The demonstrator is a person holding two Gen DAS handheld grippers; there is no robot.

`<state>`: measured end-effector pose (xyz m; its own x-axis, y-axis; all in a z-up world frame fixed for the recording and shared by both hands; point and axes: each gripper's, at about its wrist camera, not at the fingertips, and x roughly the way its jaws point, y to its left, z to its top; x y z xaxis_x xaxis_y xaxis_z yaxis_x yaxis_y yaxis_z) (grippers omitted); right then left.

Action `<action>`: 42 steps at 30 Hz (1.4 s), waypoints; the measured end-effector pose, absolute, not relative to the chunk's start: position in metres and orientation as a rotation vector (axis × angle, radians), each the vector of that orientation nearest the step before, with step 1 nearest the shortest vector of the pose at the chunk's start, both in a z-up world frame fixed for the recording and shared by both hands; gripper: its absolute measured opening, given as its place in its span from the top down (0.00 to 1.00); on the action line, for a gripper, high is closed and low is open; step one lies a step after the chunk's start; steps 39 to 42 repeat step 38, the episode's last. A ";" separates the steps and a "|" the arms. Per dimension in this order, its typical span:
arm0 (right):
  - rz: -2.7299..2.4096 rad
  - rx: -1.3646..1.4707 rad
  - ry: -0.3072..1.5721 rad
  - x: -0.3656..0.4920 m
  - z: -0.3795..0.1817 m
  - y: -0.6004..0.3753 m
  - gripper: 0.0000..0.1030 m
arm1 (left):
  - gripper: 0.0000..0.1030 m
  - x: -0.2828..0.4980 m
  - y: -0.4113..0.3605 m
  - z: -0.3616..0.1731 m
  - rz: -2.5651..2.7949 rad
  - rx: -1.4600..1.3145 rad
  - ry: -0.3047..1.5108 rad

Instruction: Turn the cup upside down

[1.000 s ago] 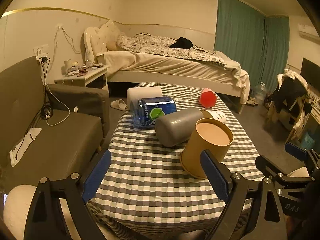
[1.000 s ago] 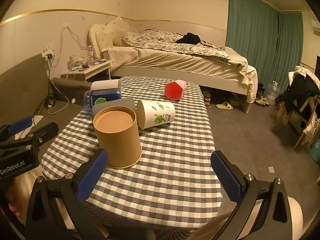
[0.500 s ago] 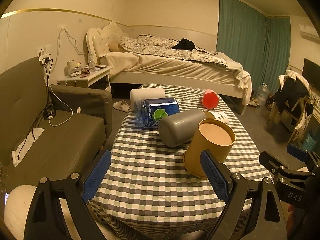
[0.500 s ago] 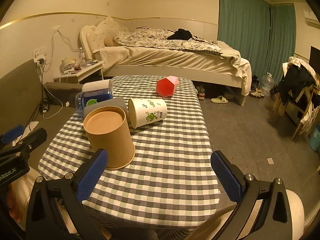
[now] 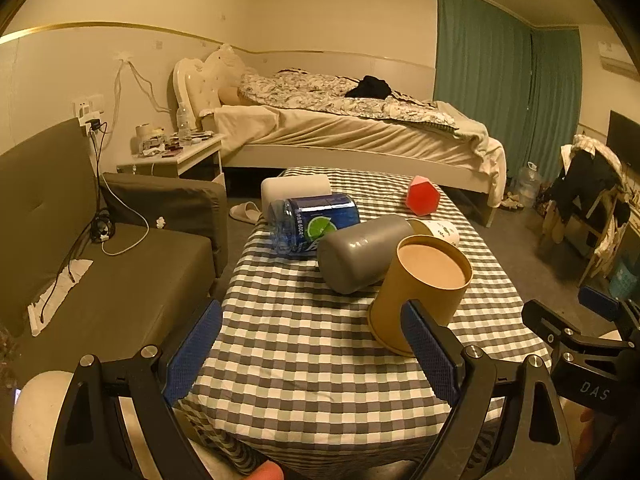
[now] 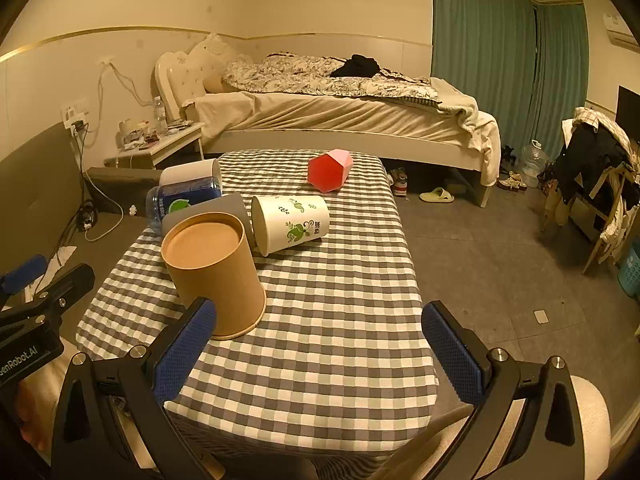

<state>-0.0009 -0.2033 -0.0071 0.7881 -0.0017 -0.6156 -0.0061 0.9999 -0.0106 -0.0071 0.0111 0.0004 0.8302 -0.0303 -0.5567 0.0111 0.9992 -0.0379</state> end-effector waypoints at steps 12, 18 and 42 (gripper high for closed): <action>0.002 -0.018 0.667 0.000 -0.009 -0.202 0.00 | 0.09 -0.006 0.013 0.000 -0.017 -0.034 0.592; 0.001 -0.020 0.669 0.001 -0.010 -0.201 0.00 | 0.09 -0.006 0.012 0.000 -0.015 -0.032 0.592; 0.002 -0.022 0.670 0.001 -0.010 -0.201 0.00 | 0.09 -0.007 0.013 0.000 -0.014 -0.030 0.591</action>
